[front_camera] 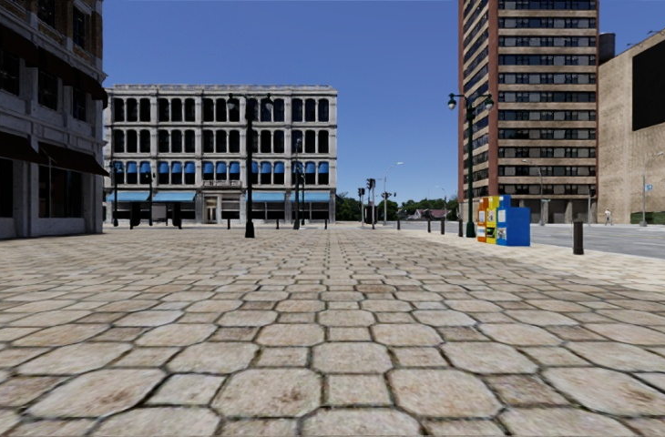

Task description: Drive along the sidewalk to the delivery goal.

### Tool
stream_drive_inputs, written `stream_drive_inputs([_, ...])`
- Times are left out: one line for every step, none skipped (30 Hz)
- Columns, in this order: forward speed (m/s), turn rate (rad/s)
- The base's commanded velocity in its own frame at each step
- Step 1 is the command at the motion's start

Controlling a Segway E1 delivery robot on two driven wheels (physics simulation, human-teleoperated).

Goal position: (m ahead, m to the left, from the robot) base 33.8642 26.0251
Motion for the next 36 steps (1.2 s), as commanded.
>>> stream_drive_inputs([2.00, 0.00])
stream_drive_inputs([2.00, 0.00])
stream_drive_inputs([2.00, 0.00])
stream_drive_inputs([2.00, 0.00])
stream_drive_inputs([2.00, 0.00])
stream_drive_inputs([2.00, 0.00])
stream_drive_inputs([2.00, 0.00])
stream_drive_inputs([2.00, 0.00])
stream_drive_inputs([2.00, 0.00])
stream_drive_inputs([2.00, 0.00])
stream_drive_inputs([2.00, 0.00])
stream_drive_inputs([2.00, 0.00])
stream_drive_inputs([2.00, 0.00])
stream_drive_inputs([2.00, 0.00])
stream_drive_inputs([2.00, 0.00])
stream_drive_inputs([2.00, 0.00])
stream_drive_inputs([2.00, 0.00])
stream_drive_inputs([2.00, 0.00])
stream_drive_inputs([2.00, 0.00])
stream_drive_inputs([2.00, 0.00])
stream_drive_inputs([2.00, 0.00])
stream_drive_inputs([2.00, 0.00])
stream_drive_inputs([2.00, 0.00])
stream_drive_inputs([2.00, 0.00])
stream_drive_inputs([2.00, 0.00])
stream_drive_inputs([2.00, 0.00])
stream_drive_inputs([2.00, 0.00])
stream_drive_inputs([2.00, 0.00])
stream_drive_inputs([2.00, 0.00])
stream_drive_inputs([2.00, 0.00])
stream_drive_inputs([2.00, 0.00])
stream_drive_inputs([2.00, 0.00])
stream_drive_inputs([2.00, 0.00])
stream_drive_inputs([2.00, 0.00])
stream_drive_inputs([2.00, 0.00])
stream_drive_inputs([2.00, 0.00])
